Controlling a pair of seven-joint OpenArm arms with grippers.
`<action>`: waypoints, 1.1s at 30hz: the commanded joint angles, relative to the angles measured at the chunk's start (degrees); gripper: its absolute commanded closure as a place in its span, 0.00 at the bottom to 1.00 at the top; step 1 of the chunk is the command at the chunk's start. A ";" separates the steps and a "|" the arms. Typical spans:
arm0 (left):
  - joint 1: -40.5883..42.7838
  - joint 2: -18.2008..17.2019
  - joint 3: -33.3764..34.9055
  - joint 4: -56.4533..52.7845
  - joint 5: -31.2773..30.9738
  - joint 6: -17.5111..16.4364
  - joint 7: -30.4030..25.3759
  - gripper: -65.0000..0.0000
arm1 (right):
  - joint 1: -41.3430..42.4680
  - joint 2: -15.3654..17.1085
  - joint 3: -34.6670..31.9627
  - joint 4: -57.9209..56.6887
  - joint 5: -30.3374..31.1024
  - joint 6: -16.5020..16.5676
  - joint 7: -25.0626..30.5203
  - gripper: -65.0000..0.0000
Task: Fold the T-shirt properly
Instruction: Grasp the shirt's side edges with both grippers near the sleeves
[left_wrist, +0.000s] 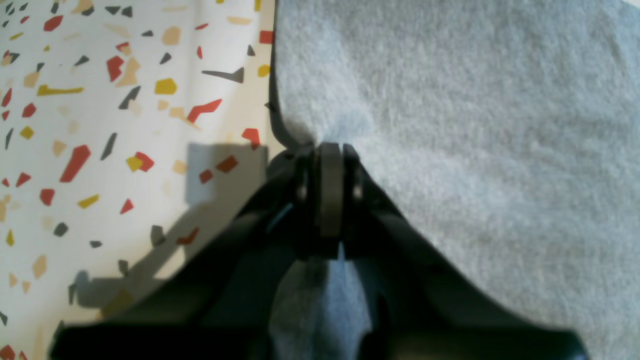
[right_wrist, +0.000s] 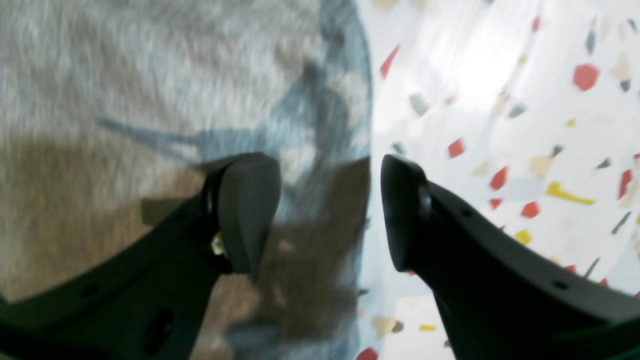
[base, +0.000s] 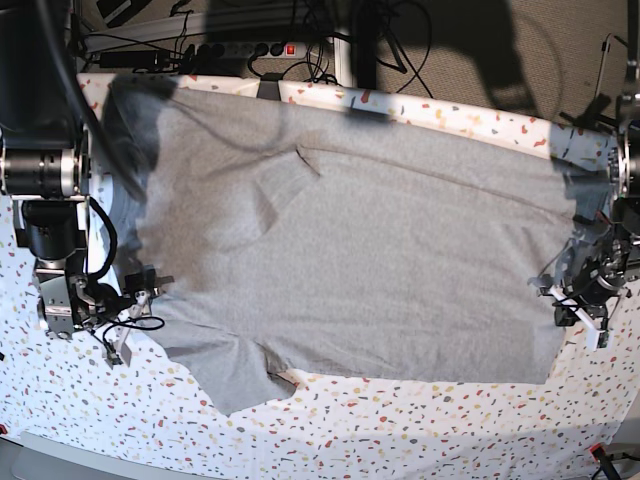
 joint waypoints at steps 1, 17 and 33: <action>-1.97 -0.81 -0.17 0.03 -0.61 0.02 -1.38 1.00 | 2.43 0.87 0.13 0.74 0.00 -0.48 1.14 0.45; -1.97 -0.79 -0.17 0.03 -0.63 0.02 -2.21 1.00 | 2.12 0.59 0.13 -0.50 0.04 -0.46 3.98 1.00; -2.43 -0.96 -0.24 0.03 -0.66 0.02 -3.67 1.00 | 4.00 0.68 0.13 5.46 3.52 8.08 -0.24 1.00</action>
